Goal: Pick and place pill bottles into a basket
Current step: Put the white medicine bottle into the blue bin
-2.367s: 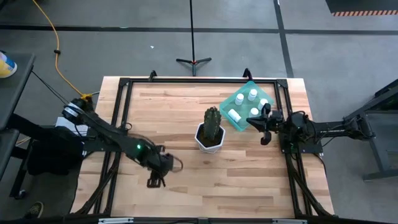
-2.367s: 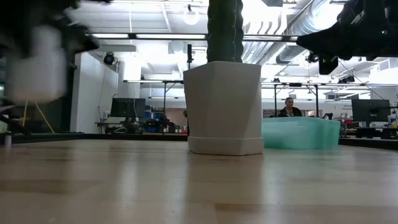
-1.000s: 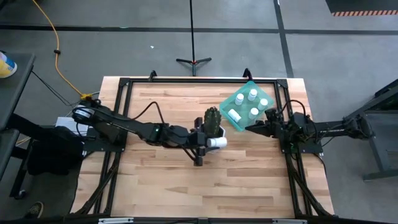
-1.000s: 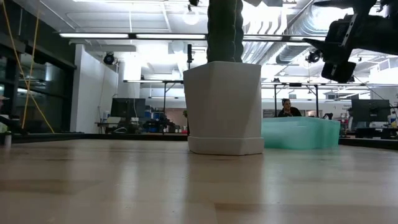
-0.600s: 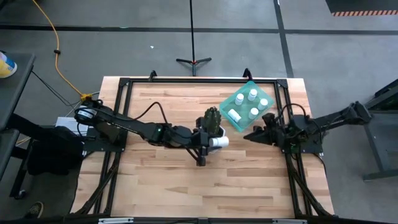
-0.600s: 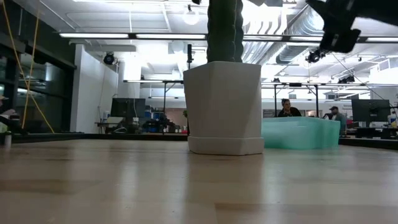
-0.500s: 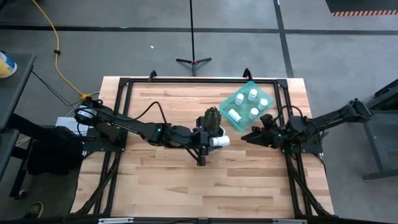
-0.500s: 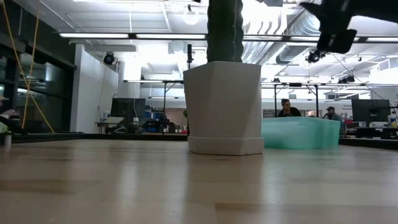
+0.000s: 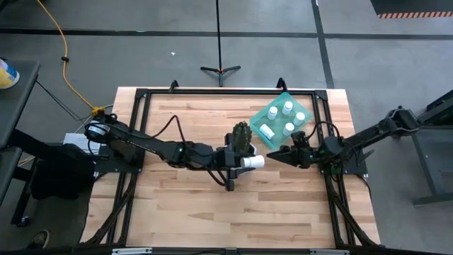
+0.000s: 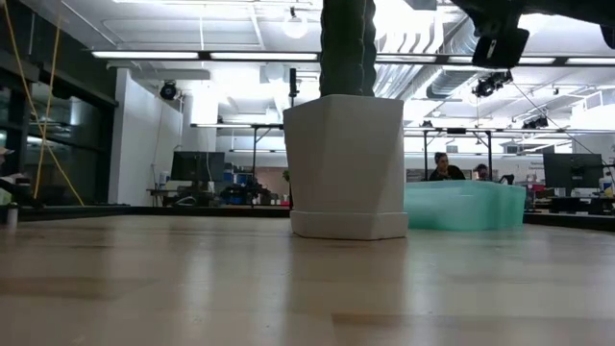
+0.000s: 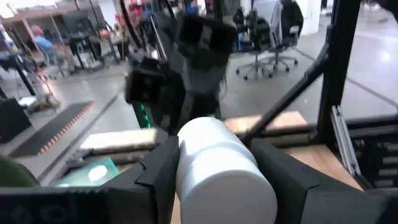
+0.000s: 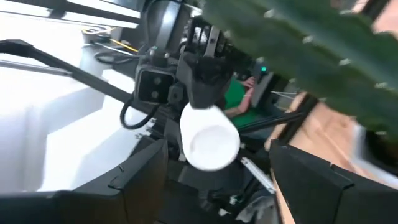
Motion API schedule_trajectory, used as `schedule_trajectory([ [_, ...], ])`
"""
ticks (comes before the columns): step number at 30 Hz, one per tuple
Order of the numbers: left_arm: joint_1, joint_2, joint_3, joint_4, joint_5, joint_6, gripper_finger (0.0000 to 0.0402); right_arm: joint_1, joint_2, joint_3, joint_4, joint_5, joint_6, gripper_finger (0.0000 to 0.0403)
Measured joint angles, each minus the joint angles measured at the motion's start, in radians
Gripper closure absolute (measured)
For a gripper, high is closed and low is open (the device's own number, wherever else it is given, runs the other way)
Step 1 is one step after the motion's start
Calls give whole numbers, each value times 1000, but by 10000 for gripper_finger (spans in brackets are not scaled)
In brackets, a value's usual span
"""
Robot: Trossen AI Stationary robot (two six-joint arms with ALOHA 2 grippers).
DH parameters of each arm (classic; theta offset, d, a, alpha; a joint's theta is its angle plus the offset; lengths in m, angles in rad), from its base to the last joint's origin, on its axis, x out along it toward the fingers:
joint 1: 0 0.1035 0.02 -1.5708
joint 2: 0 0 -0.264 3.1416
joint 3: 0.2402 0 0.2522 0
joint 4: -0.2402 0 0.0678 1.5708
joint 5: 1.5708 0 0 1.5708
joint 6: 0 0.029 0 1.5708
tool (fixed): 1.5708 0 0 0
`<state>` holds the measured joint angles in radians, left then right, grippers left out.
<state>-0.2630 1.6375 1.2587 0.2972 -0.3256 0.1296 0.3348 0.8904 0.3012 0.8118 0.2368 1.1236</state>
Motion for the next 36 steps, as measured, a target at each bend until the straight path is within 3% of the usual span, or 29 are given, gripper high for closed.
schedule_trajectory([
  [4, 1, 1, 0, 43, -1, 21, 188, 19, 64, 3, 98, 6, 0, 130],
  [16, 1, 11, 0, 91, 5, 24, 188, 30, 210, 142, 92, 20, -69, 130],
  [36, 8, 22, 0, 121, 80, 44, 188, 30, 225, 143, 151, 43, -77, 150],
])
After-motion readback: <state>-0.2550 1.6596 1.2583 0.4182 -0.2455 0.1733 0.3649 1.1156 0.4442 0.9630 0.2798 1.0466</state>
